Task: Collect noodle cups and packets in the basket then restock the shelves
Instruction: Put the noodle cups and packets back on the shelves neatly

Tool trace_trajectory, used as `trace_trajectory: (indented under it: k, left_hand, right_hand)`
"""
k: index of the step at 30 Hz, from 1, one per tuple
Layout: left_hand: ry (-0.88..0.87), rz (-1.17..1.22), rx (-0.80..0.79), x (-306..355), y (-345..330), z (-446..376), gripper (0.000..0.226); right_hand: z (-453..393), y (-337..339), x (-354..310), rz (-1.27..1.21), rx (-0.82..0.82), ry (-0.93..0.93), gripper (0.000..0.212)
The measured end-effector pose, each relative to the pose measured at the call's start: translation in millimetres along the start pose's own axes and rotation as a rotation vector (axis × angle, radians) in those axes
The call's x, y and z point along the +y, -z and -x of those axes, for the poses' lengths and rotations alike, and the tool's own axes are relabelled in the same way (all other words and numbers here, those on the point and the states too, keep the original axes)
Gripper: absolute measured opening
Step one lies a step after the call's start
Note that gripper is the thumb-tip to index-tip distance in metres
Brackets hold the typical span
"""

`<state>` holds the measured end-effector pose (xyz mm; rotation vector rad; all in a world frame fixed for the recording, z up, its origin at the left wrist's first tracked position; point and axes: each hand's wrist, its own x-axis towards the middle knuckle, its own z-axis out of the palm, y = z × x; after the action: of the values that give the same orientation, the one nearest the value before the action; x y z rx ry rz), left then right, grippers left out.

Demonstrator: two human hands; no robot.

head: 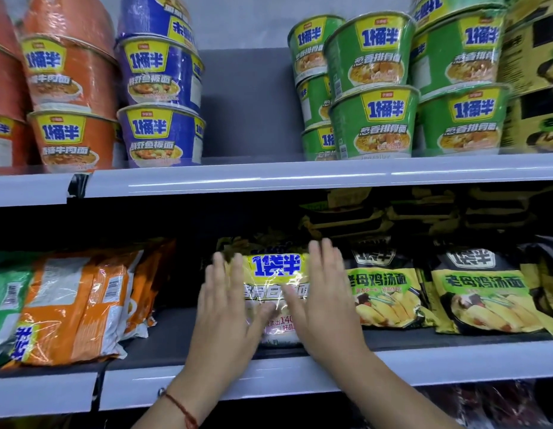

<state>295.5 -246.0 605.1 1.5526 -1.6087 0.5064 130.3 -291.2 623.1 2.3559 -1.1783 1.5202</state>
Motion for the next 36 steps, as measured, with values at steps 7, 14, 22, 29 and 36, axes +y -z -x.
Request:
trace_trajectory:
  k: [7,14,22,29,36]
  left_hand:
    - [-0.358,-0.26,-0.279,-18,11,-18,0.085]
    - [-0.204,-0.194,-0.366,-22,15,-14,0.105]
    - [-0.096,-0.067,-0.411,-20,22,-13,0.118]
    - [-0.095,-0.078,-0.294,-11,34,-8,0.115]
    - [0.182,0.408,0.12,-11,110,46,0.06]
  right_hand:
    - [-22,5,41,0.349,-0.322,0.445,0.08]
    - [-17,18,49,0.287,-0.36,0.35,0.095]
    - [-15,23,50,0.264,-0.423,0.282,0.097]
    - [-12,29,36,0.148,-0.341,0.197,0.101]
    - [39,45,-40,-0.665,-0.124,-0.079,0.057]
